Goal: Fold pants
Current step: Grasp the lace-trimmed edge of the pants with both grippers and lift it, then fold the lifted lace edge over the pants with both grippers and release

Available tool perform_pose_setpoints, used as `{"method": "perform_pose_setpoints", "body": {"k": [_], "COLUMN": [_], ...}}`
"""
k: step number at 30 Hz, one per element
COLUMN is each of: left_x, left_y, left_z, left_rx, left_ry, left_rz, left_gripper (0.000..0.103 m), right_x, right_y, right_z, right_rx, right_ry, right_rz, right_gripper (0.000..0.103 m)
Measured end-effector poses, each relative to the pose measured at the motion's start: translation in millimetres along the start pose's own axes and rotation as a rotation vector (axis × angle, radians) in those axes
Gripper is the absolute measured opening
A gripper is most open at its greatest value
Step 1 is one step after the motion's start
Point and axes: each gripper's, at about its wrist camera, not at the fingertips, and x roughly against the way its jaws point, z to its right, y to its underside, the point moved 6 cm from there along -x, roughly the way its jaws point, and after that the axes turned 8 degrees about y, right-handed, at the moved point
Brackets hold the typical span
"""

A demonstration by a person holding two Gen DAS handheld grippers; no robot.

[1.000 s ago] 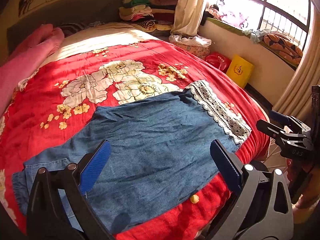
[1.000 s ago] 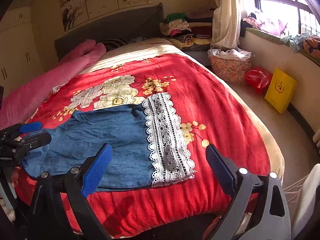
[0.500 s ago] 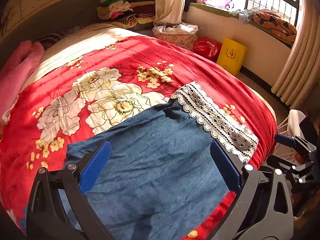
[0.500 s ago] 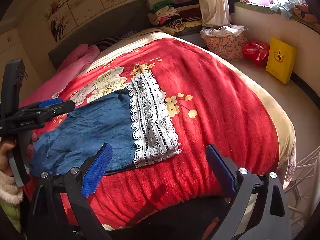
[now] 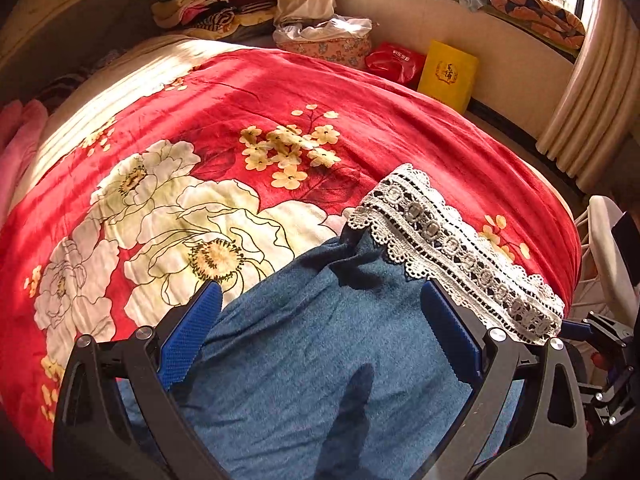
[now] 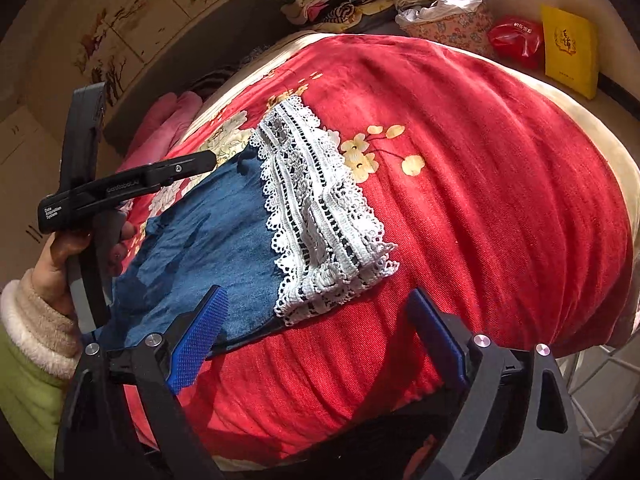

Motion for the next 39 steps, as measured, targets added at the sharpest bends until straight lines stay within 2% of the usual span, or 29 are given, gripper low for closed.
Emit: {"method": "perform_pose_setpoints", "body": {"k": [1, 3, 5, 8, 11, 14, 17, 18, 19, 21, 22, 25, 33, 39], "left_x": [-5.3, -15.3, -25.0, -38.8, -51.4, -59.0, -61.8, -61.7, -60.6, -57.4, -54.8, -44.3, 21.6, 65.0], "left_y": [-2.7, -7.6, -11.8, -16.2, -16.4, -15.5, -14.8, -14.1, -13.7, -13.0, -12.5, -9.7, -14.3, 19.3], "left_z": [-0.8, -1.6, -2.8, -2.7, 0.6, 5.4, 8.4, 9.8, 10.9, 9.4, 7.8, 1.2, -22.5, -59.4], "left_rx": [-0.012, -0.034, -0.046, -0.052, -0.053, -0.039, -0.027, -0.026, -0.023, -0.011, 0.003, 0.042, 0.090, 0.191], "left_ry": [-0.003, 0.005, 0.026, 0.084, 0.170, 0.249, 0.283, 0.302, 0.322, 0.343, 0.365, 0.405, 0.443, 0.447], "left_rz": [-0.006, -0.019, -0.024, -0.035, -0.058, -0.067, -0.070, -0.073, -0.074, -0.073, -0.069, -0.042, 0.142, 0.217], "left_gripper": [0.093, 0.093, 0.093, 0.091, 0.084, 0.072, 0.058, 0.048, 0.033, 0.016, 0.011, 0.009, 0.009, 0.009], "right_x": [-0.6, 0.2, -1.6, -5.0, -5.9, -10.5, -12.9, -13.1, -14.9, -13.3, -12.8, -2.7, 30.3, 31.0], "right_y": [0.0, -2.1, -3.4, -4.8, -7.9, -11.0, -13.2, -13.7, -14.8, -14.8, -15.2, -16.7, -24.2, -5.9], "right_z": [-0.4, -1.3, -2.7, 0.1, 2.9, 4.1, 0.1, -1.5, -2.9, -7.0, -8.9, -18.5, -82.5, -149.9], "right_rx": [-0.004, -0.026, -0.055, -0.099, -0.142, -0.167, -0.159, -0.151, -0.145, -0.129, -0.118, -0.070, 0.138, 0.343], "right_ry": [-0.003, -0.043, -0.095, -0.113, -0.142, -0.153, -0.146, -0.147, -0.141, -0.137, -0.136, -0.126, -0.170, -0.231], "right_rz": [0.002, 0.003, -0.008, -0.009, -0.006, -0.010, -0.004, -0.002, -0.001, 0.008, 0.014, 0.053, 0.165, 0.165], "right_gripper": [0.082, 0.069, 0.068, 0.066, 0.060, 0.051, 0.038, 0.032, 0.029, 0.026, 0.024, 0.022, 0.022, 0.022]}}
